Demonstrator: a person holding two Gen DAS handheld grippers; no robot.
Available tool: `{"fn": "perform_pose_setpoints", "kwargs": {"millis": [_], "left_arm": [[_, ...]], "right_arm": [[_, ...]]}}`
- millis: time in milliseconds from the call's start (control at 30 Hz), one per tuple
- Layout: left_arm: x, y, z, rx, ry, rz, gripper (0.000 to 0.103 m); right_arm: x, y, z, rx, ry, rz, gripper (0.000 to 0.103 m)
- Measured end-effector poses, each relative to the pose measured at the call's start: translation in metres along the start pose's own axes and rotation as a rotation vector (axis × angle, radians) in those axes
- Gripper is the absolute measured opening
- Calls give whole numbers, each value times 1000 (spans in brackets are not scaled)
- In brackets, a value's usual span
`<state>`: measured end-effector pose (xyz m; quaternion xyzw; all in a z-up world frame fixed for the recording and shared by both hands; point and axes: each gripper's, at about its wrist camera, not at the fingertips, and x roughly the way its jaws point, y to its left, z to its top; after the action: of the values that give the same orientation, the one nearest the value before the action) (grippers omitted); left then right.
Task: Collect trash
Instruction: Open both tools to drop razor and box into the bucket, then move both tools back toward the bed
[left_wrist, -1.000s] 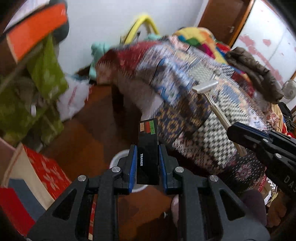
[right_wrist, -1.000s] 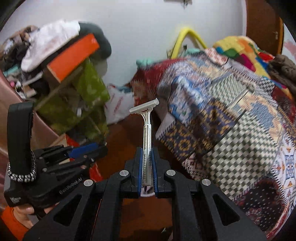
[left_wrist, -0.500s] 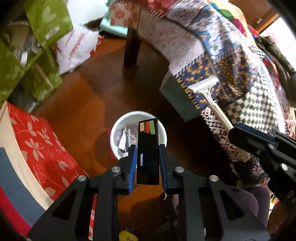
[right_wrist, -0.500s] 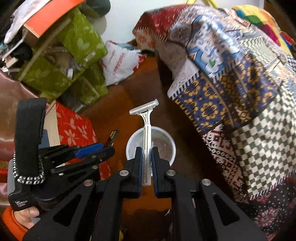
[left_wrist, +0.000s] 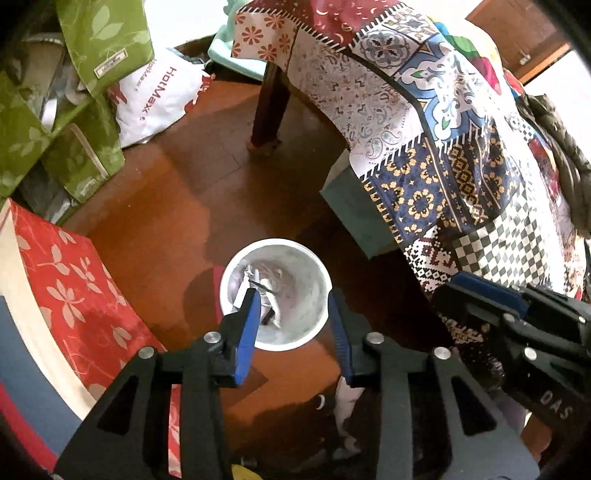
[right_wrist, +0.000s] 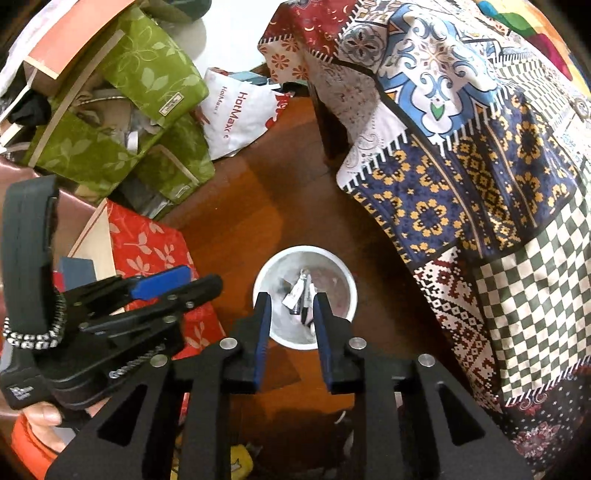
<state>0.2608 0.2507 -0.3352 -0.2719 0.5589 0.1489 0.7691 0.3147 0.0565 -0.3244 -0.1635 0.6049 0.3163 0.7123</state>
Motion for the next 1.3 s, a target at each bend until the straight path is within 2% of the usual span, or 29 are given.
{"fn": "perform_pose_setpoints", "kwargs": {"millis": [300, 633, 1000, 1300], "left_arm": [[-40, -14, -10, 65, -79, 54, 36], [-111, -54, -20, 129, -216, 51, 36], [-195, -140, -28, 254, -430, 17, 36], [-222, -231, -19, 362, -513, -61, 36]], "right_arm": [[-36, -1, -13, -45, -72, -38, 21], [-122, -16, -31, -27, -262, -46, 21], [-232, -54, -63, 16, -517, -92, 21], [-298, -102, -92, 52, -683, -193, 21]]}}
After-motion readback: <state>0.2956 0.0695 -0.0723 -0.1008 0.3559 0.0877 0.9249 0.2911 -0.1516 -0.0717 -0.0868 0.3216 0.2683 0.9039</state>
